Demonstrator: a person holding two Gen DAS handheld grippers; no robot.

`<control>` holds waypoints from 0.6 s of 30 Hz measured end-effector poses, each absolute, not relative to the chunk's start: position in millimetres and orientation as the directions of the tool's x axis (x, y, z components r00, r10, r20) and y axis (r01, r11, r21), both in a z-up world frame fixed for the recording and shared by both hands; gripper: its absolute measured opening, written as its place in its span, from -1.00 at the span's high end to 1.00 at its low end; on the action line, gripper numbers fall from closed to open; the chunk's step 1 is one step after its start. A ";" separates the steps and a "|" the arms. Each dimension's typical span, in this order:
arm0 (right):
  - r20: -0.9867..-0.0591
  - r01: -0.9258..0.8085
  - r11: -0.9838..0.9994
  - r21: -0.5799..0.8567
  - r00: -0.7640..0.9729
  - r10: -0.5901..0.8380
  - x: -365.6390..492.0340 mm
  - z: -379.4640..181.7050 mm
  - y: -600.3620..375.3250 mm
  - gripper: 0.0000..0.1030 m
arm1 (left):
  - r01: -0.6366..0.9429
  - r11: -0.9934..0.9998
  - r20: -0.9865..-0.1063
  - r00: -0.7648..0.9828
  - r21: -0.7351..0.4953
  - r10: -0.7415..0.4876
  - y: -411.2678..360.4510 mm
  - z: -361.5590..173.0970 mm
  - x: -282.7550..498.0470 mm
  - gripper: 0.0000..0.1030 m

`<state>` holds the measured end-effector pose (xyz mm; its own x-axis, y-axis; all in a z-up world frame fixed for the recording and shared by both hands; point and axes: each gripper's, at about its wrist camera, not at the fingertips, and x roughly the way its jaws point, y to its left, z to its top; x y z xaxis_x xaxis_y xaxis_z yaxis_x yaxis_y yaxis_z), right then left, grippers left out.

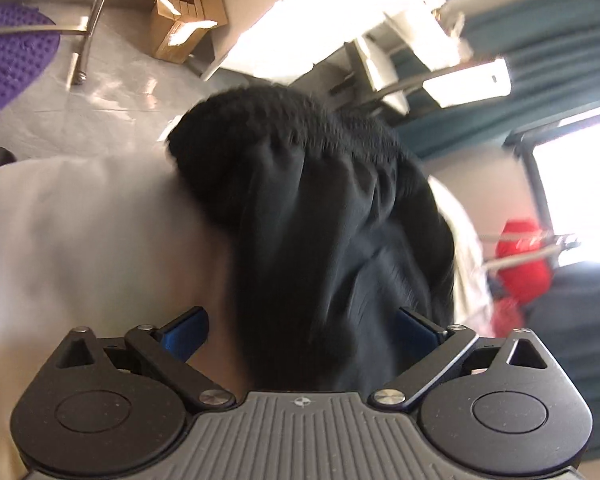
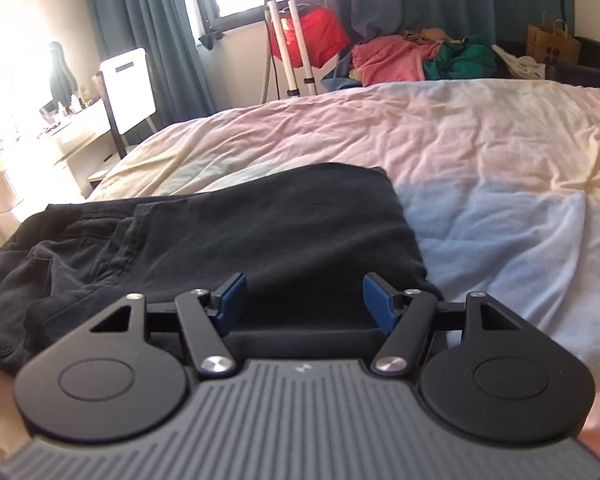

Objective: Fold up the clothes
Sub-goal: 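Grasp the ribbed waistband with the left gripper and lift it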

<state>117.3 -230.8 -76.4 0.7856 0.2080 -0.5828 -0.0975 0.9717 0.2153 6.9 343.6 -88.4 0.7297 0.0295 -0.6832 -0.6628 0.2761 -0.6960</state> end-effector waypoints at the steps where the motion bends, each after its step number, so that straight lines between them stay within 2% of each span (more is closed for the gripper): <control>1: -0.595 -0.110 0.969 0.222 0.772 0.224 121.0 -78.3 -229.3 -0.29 | -0.659 0.258 -0.676 0.737 -0.706 0.031 349.1 -91.7 9.9 -0.73; 3: -0.603 -0.112 0.970 0.216 0.766 0.222 123.6 -78.6 -225.1 -0.29 | -0.662 0.239 -0.672 0.739 -0.710 0.049 354.1 -97.7 13.5 -0.61; 8: -0.582 -0.189 0.968 0.165 0.774 0.251 117.6 -72.9 -204.3 -0.29 | -0.672 0.250 -0.663 0.737 -0.697 0.131 360.7 -102.1 20.5 0.01; 11: -0.647 -0.218 0.969 0.116 0.723 0.240 122.0 -92.9 -190.0 -0.29 | -0.660 0.326 -0.651 0.743 -0.677 0.152 360.2 -96.0 27.9 0.48; 13: -0.667 -0.225 0.969 0.099 0.708 0.232 123.4 -99.4 -185.5 -0.31 | -0.664 0.402 -0.647 0.735 -0.630 0.201 348.1 -82.3 31.2 0.67; 18: -0.667 -0.223 0.970 0.097 0.709 0.230 123.0 -98.9 -184.7 -0.32 | -0.648 0.590 -0.566 0.744 -0.481 0.355 296.0 -32.5 45.1 0.77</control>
